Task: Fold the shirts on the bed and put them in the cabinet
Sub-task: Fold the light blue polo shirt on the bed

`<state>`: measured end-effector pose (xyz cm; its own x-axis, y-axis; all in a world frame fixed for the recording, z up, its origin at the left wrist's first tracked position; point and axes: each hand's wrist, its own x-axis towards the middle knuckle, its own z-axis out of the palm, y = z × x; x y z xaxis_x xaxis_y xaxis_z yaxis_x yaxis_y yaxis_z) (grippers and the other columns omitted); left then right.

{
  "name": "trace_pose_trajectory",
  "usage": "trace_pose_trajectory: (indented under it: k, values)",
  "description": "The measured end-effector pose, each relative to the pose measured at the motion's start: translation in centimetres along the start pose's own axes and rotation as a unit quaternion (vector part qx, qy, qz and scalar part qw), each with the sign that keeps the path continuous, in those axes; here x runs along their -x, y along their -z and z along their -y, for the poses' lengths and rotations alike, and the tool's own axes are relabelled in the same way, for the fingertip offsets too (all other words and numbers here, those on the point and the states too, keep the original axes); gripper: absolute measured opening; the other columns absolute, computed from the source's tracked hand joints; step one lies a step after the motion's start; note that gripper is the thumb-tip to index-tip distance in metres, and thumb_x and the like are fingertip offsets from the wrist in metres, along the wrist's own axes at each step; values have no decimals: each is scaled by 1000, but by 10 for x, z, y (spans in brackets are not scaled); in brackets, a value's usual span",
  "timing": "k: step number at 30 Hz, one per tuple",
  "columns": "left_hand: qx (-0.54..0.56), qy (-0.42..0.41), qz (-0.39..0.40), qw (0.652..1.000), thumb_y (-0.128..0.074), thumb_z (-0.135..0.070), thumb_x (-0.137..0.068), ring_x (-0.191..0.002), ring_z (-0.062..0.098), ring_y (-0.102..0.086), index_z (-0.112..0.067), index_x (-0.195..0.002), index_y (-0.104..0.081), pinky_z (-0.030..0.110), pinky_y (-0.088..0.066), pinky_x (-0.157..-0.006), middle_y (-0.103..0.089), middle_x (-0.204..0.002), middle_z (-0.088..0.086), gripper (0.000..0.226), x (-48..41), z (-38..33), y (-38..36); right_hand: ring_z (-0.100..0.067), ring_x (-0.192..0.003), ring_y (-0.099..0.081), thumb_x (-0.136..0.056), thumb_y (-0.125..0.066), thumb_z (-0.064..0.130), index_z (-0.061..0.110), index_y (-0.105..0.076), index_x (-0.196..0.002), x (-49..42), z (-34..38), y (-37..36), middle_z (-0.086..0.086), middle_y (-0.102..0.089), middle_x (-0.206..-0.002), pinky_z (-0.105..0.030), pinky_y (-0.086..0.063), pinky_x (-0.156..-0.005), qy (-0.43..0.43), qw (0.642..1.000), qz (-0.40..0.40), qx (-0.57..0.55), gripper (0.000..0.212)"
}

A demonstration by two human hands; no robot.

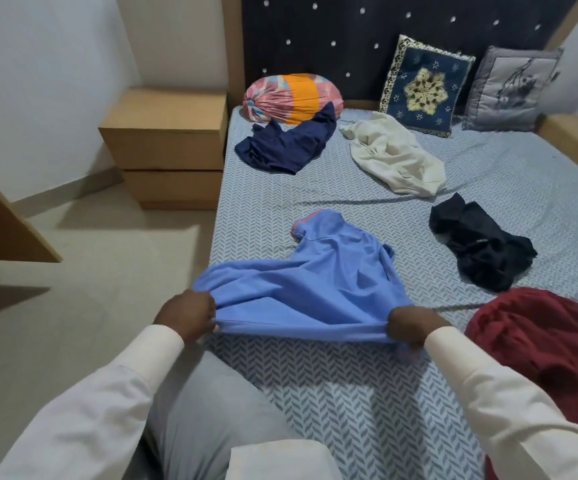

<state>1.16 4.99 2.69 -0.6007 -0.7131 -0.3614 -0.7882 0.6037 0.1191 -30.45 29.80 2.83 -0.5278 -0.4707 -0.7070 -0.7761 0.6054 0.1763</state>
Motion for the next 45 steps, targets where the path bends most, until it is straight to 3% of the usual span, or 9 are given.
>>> trace_pose_trajectory:
  k: [4,8,13,17,22,27,32,40,45]
  values:
    - [-14,75,27,997,-49,-31,-93,-116,27,-60,-17,-124,-57,30,-46,-90,-61,-128,9,35,-19,-6,-2,-26,-125,-55,-100,-44,26,11,-57,-133,-5,11,9,-8,-57,-138,-31,-42,-100,-6,998,60,19,39]
    - [418,136,108,892,-42,-9,-97,-64,30,-63,0,-91,-58,33,-50,-60,-61,-84,25,19,-65,-25,37,-37,-104,-65,-93,-53,7,11,-72,-94,-31,-9,53,-5,-74,-90,-24,-53,-69,73,960,140,-231,20]
    - [696,25,-171,697,-45,-7,-100,-77,26,-59,-11,-95,-56,31,-50,-60,-60,-93,17,13,-143,-80,185,-28,-51,-61,-101,-37,12,3,-57,-94,-45,-24,189,-18,-62,-64,-35,-56,-46,52,521,-161,-836,23]
    - [723,-158,-319,592,-51,-10,-100,-73,21,-62,-14,-89,-54,29,-55,-61,-64,-87,12,11,-144,-113,340,-19,-72,-57,-95,-34,10,26,-58,-94,-6,-36,315,-5,-60,-89,-38,-54,-61,154,433,-396,-795,29]
    - [709,-202,-394,550,-48,-8,-98,-91,19,-67,-21,-88,-50,32,-58,-75,-63,-93,4,16,-135,-103,408,-29,-103,-60,-78,-40,19,32,-64,-110,19,-67,368,-12,-62,-118,-40,-49,-93,85,537,-623,-563,42]
    - [495,-75,-452,739,-52,-29,-89,-92,28,-67,-23,-91,-60,41,-56,-82,-69,-99,7,10,-167,-71,334,-37,-109,-54,-73,-44,15,15,-69,-109,5,-81,340,-24,-61,-114,-34,-39,-96,12,641,-664,-383,44]
    - [268,-43,-390,880,-59,-7,-89,-97,35,-61,-9,-94,-72,39,-49,-80,-66,-102,17,15,-181,-63,224,-41,-106,-55,-81,-55,6,18,-72,-102,-51,-79,267,-23,-53,-111,-45,-50,-85,-33,762,-579,-288,30]
    - [-13,-59,-195,979,-51,-12,-87,-108,28,-53,-16,-95,-67,38,-50,-76,-54,-107,8,18,-153,-37,72,-30,-103,-61,-88,-55,17,30,-64,-113,-97,-55,127,-5,-51,-107,-36,-50,-79,-25,915,-360,-181,29]
    - [-113,-104,-129,980,-87,-16,-26,-49,21,-59,-15,-48,-60,20,-40,-37,-54,-57,0,34,-126,-20,17,-23,-107,-55,-84,-68,38,29,-64,-107,-92,-47,84,3,-42,-98,-32,-47,-79,25,949,-297,-100,25]
